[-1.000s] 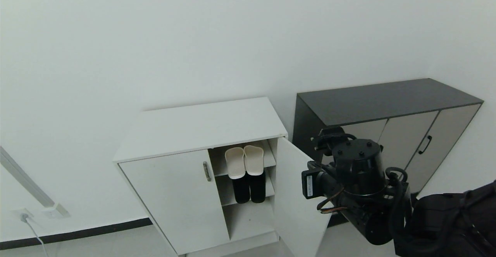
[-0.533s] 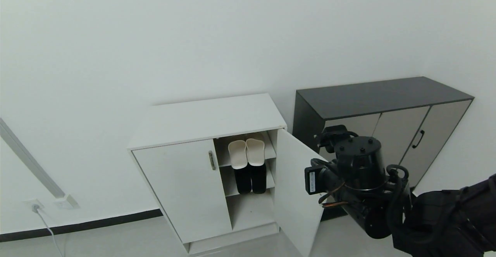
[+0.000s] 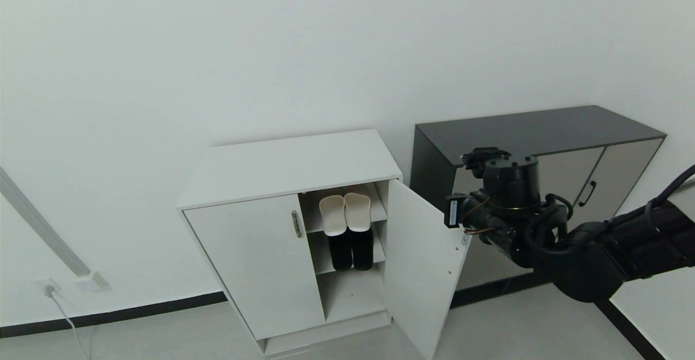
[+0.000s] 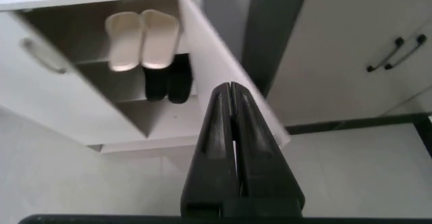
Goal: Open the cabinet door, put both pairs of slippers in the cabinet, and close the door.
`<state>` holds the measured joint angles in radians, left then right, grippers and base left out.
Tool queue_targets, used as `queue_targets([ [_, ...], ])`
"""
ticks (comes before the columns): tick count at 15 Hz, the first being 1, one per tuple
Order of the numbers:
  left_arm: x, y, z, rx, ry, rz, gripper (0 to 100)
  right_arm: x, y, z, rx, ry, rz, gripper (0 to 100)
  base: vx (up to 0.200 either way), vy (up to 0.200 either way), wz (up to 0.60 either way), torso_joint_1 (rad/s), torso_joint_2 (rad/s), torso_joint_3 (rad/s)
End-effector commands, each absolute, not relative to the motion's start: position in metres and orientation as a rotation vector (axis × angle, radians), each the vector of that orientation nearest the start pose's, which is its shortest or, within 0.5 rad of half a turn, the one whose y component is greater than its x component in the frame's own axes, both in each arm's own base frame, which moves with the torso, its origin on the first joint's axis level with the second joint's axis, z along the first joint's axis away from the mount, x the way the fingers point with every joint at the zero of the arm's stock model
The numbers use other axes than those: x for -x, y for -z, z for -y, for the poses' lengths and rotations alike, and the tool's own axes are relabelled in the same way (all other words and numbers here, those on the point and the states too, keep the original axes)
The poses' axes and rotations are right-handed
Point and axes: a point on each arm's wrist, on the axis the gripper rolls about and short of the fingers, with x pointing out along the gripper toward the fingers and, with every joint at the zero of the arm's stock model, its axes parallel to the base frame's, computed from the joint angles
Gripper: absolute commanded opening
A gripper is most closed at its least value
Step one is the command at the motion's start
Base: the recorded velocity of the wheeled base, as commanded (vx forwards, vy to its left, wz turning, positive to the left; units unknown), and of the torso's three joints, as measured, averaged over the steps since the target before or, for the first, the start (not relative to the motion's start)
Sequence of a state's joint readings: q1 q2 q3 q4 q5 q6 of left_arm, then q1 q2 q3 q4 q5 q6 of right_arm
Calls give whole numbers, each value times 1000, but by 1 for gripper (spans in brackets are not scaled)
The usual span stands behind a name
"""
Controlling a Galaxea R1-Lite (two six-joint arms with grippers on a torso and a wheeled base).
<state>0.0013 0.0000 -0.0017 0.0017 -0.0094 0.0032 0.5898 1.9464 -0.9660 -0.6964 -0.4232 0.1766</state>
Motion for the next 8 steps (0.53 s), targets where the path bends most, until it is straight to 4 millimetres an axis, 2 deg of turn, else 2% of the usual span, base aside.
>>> queue_targets([
  [1,23,-76,0,-3,8,-2,0,-332,-132,-191,-33,-116,-289,0,0,0,0,0,0,0],
  [8,23,-76,0,-2,6,0,0,-375,-96,-177,-27,-63,-342,0,0,0,0,0,0,0],
])
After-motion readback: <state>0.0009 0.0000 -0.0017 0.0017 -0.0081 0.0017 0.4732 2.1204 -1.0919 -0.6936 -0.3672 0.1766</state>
